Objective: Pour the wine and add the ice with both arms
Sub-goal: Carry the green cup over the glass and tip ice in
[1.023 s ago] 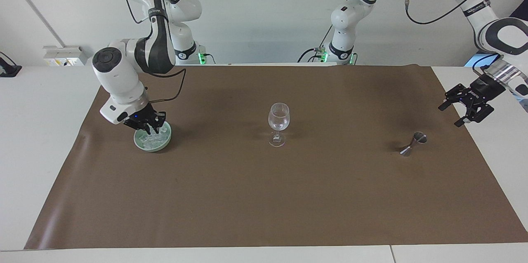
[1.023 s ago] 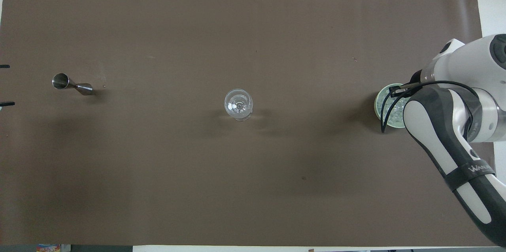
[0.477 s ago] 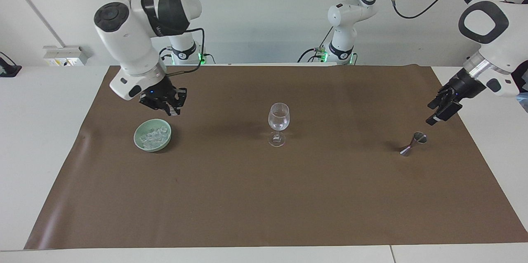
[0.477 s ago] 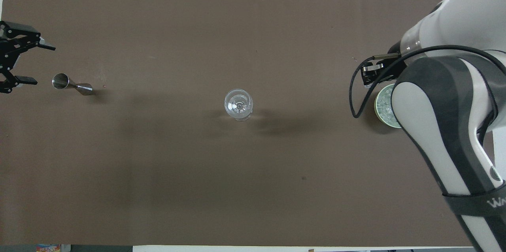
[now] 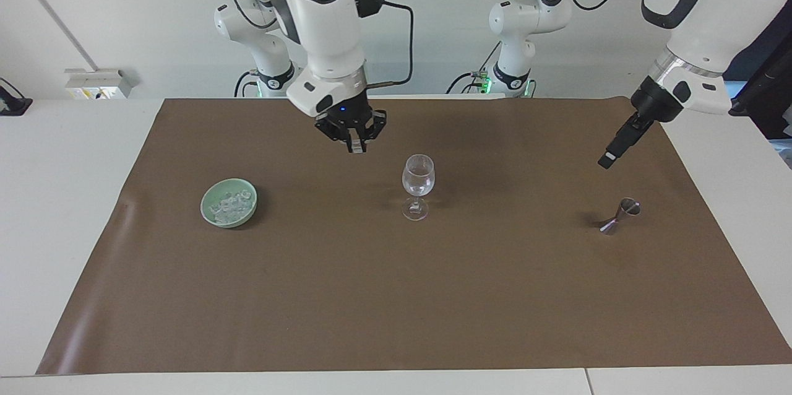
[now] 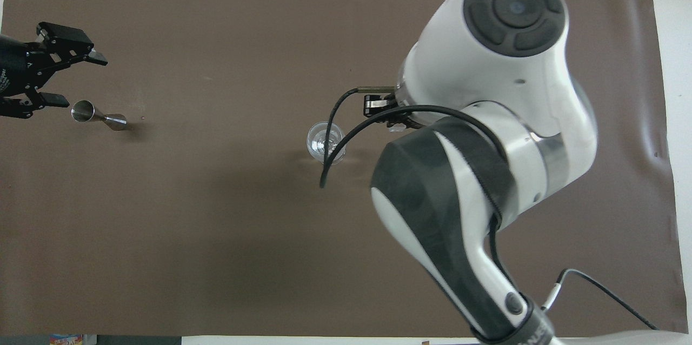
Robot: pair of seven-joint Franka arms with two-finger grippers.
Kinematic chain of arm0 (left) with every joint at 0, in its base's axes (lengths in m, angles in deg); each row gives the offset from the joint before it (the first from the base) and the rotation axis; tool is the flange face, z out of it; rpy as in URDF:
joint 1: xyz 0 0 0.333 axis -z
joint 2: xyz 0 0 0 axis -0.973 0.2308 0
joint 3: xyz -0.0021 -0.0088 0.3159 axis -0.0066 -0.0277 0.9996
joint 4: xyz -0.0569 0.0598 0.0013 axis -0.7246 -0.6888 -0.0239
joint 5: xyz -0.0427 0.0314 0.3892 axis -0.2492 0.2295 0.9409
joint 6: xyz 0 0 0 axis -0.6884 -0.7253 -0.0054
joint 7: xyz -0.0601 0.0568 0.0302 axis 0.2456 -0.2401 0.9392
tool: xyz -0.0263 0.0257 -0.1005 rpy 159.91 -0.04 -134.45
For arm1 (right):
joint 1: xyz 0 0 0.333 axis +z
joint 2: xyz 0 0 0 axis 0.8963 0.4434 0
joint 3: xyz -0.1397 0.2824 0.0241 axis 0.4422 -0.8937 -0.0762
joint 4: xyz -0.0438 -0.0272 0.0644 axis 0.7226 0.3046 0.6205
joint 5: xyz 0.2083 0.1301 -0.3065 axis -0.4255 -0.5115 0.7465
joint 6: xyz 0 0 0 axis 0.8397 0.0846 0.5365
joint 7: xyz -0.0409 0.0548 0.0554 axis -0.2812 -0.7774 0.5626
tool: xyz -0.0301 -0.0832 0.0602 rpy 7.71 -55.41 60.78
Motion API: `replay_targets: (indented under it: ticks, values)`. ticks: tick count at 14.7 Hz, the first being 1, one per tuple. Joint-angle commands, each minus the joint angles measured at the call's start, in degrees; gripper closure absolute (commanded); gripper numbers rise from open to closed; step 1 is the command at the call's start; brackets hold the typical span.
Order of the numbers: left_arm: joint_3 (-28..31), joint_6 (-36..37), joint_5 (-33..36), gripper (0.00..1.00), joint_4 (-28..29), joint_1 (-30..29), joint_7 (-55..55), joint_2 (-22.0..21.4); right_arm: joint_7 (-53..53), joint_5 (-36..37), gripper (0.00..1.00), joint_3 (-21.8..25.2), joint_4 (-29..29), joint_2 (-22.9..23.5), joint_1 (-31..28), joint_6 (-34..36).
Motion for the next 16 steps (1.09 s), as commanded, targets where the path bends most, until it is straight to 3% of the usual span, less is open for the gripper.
replay_targets:
  ticks: [1,4,7,9,16]
  values:
    - [4.82,1.08,4.93,0.0,0.47,5.95,-8.06,-2.88,6.4,0.88,1.0,0.31,-8.58,6.46,3.61,0.22]
    - [6.5,6.95,5.37,0.0,-1.01,7.02,-20.09,-3.15,8.59,1.14,1.0,0.31,-11.23,10.07,6.77,-1.96]
    - [7.12,18.8,5.72,0.0,-9.26,6.23,-28.36,-1.49,10.89,4.21,1.0,0.22,-11.23,13.14,9.41,-4.7]
    - [7.03,23.56,8.95,0.0,-10.95,6.32,-33.29,-0.52,10.89,6.06,1.0,-0.13,-11.15,13.59,9.59,-4.44]
    - [5.98,25.0,8.8,0.0,-7.71,4.82,-34.81,-3.24,10.19,5.89,0.99,-0.13,-10.89,12.45,8.98,-1.01]
